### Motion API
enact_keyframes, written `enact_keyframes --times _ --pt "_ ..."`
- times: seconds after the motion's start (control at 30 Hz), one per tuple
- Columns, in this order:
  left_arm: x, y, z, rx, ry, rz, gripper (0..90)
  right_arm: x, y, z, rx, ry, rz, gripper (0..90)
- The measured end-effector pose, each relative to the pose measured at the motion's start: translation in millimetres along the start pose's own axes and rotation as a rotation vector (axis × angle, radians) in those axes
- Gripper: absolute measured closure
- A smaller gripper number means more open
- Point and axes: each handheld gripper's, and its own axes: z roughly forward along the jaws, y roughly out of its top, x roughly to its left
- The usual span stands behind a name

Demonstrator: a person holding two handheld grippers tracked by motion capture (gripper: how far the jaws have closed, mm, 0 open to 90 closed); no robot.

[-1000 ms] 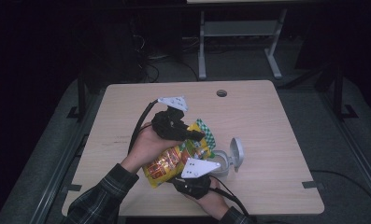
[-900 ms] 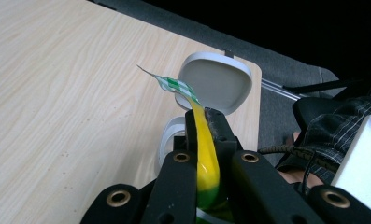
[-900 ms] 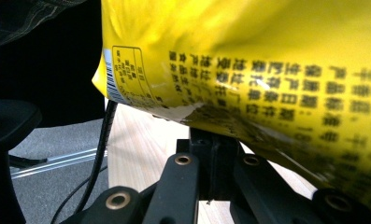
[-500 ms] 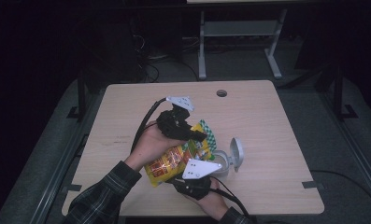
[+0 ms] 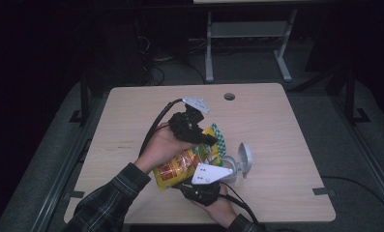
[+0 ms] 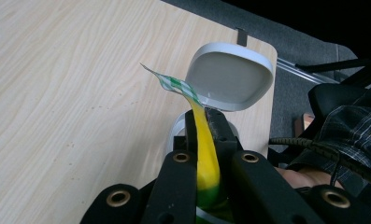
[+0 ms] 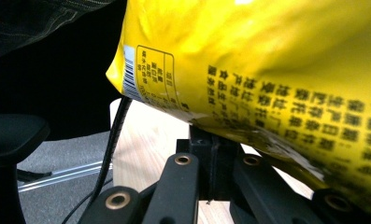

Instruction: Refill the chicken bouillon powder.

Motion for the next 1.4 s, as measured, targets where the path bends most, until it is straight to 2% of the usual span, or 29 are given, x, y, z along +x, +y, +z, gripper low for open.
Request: enact_keyframes --times 0.2,0.7,1.4 --pt "1.1 3.6 4.0 0.034 -0.002 -0.001 89.8 -0.1 -0.7 -1.1 -0.014 0.001 0.012 90.0" --pt "0.0 11.2 10.6 0.069 -0.003 -0.014 89.8 -0.6 -0.2 -3.9 -0.038 0.003 0.018 90.0" --pt "0.2 12.6 13.1 0.076 0.004 -0.010 89.8 -1.4 -0.4 -4.7 -0.042 0.005 0.017 90.0"
